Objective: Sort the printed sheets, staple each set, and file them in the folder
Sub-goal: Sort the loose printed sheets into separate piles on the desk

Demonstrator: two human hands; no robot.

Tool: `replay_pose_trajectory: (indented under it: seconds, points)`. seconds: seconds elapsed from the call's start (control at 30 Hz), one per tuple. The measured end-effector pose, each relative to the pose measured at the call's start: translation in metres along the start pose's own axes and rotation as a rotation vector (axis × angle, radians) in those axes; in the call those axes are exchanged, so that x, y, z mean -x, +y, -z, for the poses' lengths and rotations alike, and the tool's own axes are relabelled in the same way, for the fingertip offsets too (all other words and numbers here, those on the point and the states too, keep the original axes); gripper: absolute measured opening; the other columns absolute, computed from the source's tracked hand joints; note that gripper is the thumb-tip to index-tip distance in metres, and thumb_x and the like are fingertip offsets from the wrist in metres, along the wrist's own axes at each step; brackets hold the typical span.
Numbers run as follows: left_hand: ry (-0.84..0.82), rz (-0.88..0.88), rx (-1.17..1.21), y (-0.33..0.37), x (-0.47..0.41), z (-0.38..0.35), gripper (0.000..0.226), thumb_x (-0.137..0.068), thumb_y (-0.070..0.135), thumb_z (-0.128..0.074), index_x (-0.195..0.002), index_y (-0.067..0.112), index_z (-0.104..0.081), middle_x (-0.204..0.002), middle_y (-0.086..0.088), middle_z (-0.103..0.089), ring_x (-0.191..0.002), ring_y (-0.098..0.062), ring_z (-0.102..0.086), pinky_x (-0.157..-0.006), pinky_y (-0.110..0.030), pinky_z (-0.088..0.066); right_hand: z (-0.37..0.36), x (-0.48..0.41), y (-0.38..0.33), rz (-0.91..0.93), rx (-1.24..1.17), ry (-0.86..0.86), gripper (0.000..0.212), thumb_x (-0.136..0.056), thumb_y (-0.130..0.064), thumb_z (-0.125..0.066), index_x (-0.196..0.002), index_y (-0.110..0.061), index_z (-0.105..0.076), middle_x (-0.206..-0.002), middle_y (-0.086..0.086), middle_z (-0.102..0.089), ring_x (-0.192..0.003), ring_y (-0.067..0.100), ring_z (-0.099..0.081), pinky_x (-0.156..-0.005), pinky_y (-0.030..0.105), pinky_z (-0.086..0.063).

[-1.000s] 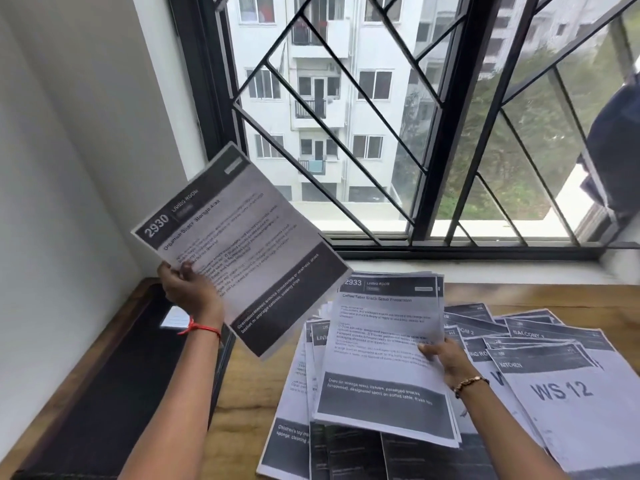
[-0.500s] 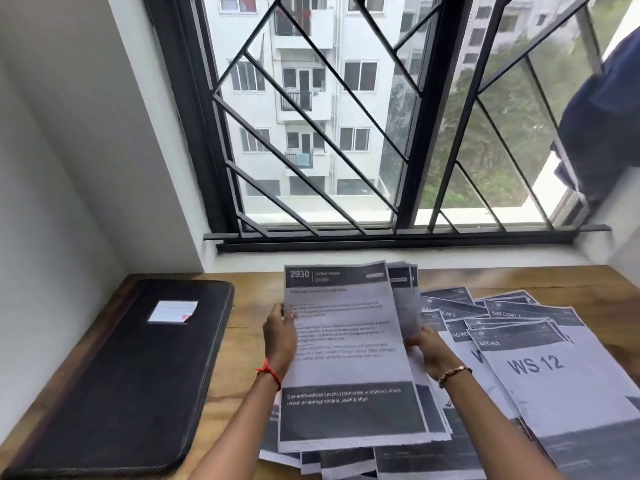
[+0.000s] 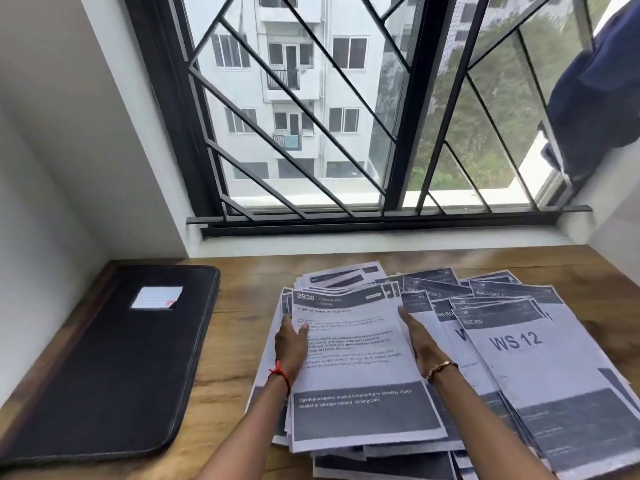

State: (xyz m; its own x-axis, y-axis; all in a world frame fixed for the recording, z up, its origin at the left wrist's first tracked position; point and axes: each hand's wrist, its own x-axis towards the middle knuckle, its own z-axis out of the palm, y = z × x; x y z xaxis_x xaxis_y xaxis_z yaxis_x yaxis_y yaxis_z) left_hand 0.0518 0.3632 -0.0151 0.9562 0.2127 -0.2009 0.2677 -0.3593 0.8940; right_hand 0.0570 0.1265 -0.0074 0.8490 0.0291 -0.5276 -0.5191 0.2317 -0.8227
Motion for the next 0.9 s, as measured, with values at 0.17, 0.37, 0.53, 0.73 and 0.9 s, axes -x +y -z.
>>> replay_pose_trajectory:
  seconds: [0.17,0.37,0.53,0.73,0.9]
  points:
    - [-0.086,-0.003,0.031,-0.002,0.004,-0.007,0.047,-0.097,0.025,-0.046,-0.140,0.011,-0.035,-0.139,-0.008,-0.047,-0.127,-0.025,-0.045,-0.102,-0.030,-0.037,0.005,0.000,0.012,0.064,0.244,0.111,0.034,-0.066,0.006,-0.070,-0.099,0.001,-0.064,-0.103,0.020,-0.068,-0.091,0.030,-0.063,-0.080,0.035,-0.050]
    - [0.102,0.046,-0.223,-0.015,-0.005,0.008,0.047,-0.094,0.020,-0.051,-0.136,0.004,-0.038,-0.131,-0.019,-0.048,-0.121,-0.035,-0.040,-0.096,-0.036,-0.032,0.021,0.004,0.009,0.036,0.153,0.193,0.024,-0.075,0.020,-0.056,-0.094,0.005,-0.060,-0.089,0.018,-0.063,-0.077,0.031,-0.060,-0.067,0.035,-0.052]
    - [0.068,0.094,-0.278,-0.039,-0.012,0.024,0.059,-0.085,0.009,-0.064,-0.136,-0.001,-0.037,-0.135,-0.021,-0.045,-0.123,-0.037,-0.040,-0.103,-0.042,-0.037,0.035,0.011,0.012,0.013,0.082,0.266,0.034,-0.075,0.021,-0.057,-0.109,0.015,-0.054,-0.085,0.019,-0.063,-0.075,0.028,-0.060,-0.054,0.028,-0.056]
    - [0.176,0.101,-0.133,-0.040,-0.013,0.032,0.015,-0.082,-0.001,-0.063,-0.096,-0.005,-0.067,-0.094,-0.020,-0.068,-0.090,-0.032,-0.063,-0.070,-0.030,-0.047,0.034,0.018,0.013,0.022,-0.050,0.313,0.037,-0.078,0.024,-0.051,-0.114,0.019,-0.050,-0.077,0.013,-0.063,-0.065,0.025,-0.059,-0.040,0.022,-0.052]
    - [0.423,0.144,-0.185,-0.041,-0.019,0.051,0.017,-0.088,0.003,-0.052,-0.096,-0.001,-0.067,-0.104,-0.022,-0.064,-0.095,-0.038,-0.059,-0.068,-0.034,-0.043,0.032,0.016,0.013,0.016,-0.093,0.332,0.041,-0.076,0.025,-0.049,-0.116,0.017,-0.050,-0.078,0.017,-0.067,-0.043,0.019,-0.064,-0.040,0.026,-0.053]
